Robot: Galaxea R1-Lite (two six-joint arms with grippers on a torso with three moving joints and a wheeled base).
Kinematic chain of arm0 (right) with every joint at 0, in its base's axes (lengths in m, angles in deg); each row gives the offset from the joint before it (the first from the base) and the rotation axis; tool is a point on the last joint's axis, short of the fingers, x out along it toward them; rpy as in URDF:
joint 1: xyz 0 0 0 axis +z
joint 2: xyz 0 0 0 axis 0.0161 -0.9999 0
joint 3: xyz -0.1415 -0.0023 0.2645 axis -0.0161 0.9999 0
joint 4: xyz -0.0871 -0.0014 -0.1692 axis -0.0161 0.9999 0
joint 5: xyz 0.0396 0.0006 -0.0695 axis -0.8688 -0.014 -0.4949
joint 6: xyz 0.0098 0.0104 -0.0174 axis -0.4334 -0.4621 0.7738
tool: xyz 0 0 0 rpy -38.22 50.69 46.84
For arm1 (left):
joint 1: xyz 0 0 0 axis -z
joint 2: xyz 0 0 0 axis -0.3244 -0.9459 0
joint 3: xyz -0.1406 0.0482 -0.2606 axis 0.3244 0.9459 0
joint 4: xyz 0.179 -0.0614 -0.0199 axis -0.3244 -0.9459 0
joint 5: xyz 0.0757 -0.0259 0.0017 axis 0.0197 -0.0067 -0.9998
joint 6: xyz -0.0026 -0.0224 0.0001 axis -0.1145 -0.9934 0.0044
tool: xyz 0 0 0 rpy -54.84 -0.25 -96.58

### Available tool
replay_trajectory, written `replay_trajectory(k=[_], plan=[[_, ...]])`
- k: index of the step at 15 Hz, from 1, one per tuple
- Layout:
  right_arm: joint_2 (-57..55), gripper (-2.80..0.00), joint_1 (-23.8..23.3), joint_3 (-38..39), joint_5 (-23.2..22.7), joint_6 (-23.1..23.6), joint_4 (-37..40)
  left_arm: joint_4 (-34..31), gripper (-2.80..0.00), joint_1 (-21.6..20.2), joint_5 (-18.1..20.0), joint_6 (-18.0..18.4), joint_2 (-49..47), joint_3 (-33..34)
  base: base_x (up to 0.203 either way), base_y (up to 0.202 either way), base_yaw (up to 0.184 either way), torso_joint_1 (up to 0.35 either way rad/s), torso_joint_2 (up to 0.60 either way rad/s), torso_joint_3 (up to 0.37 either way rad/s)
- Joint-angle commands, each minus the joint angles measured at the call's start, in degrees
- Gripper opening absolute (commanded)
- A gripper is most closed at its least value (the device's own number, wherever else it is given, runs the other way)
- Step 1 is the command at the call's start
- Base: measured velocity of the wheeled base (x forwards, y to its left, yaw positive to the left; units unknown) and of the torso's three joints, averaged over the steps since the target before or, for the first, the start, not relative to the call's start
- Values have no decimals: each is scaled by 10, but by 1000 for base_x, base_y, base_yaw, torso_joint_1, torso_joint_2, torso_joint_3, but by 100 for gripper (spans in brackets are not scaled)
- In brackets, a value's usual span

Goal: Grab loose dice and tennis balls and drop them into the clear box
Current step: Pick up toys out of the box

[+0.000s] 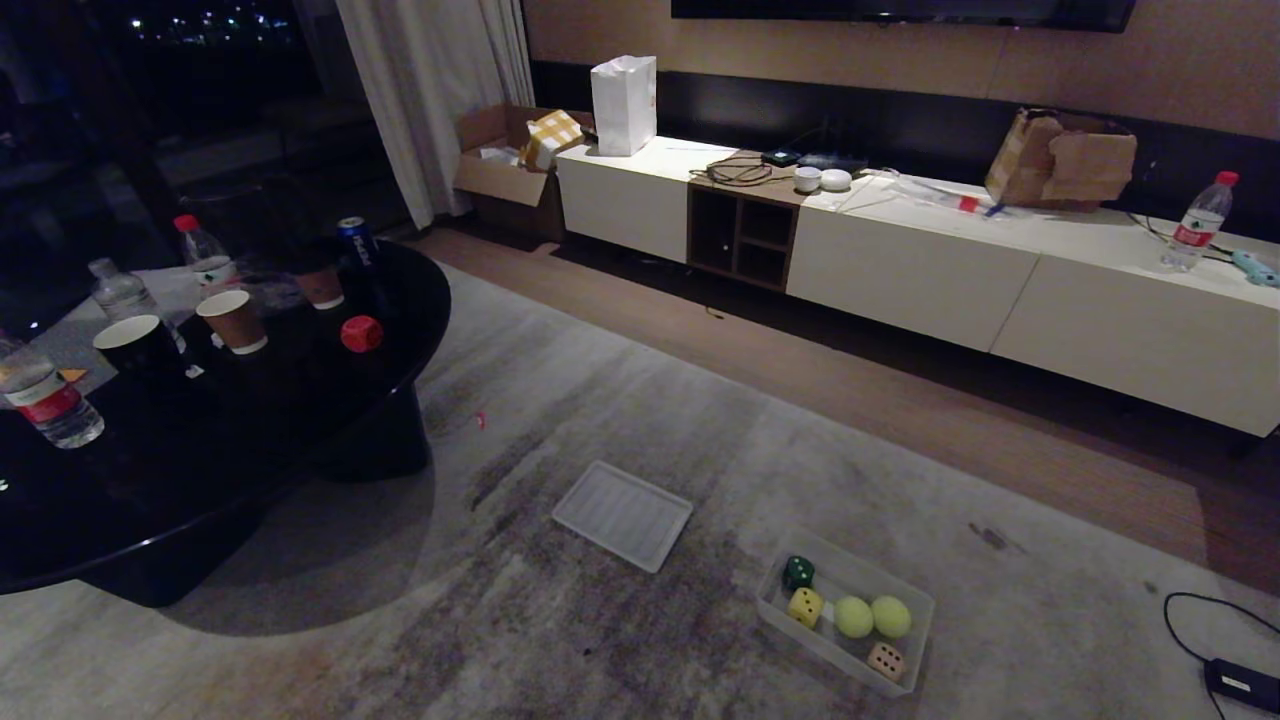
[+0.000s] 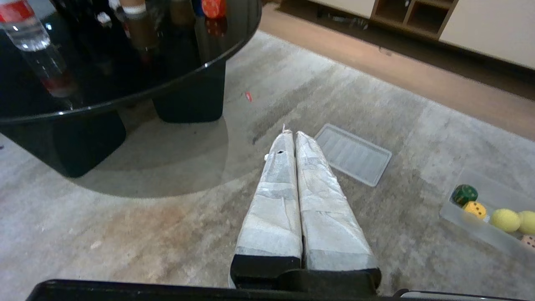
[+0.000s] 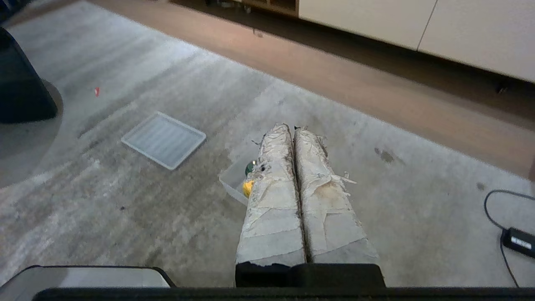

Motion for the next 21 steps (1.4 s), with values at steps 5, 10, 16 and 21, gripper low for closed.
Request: replay_trajectory(k=[5, 10, 16, 21], plan=[[-1, -280, 0, 6, 1, -5, 0, 1, -280, 0, 5, 34, -1, 1, 0, 0, 0, 3, -2, 62], [-1, -280, 1, 6, 1, -5, -1, 2, -280, 0, 12, 38, -1, 1, -1, -2, 89, 3, 2, 3], [-1, -280, 1, 6, 1, -5, -1, 2, -280, 0, 12, 37, -1, 1, 2, -8, 166, 2, 0, 3], [-1, -280, 0, 6, 1, -5, -1, 2, -280, 0, 13, 37, -1, 1, 1, -8, 165, 7, 2, 2]])
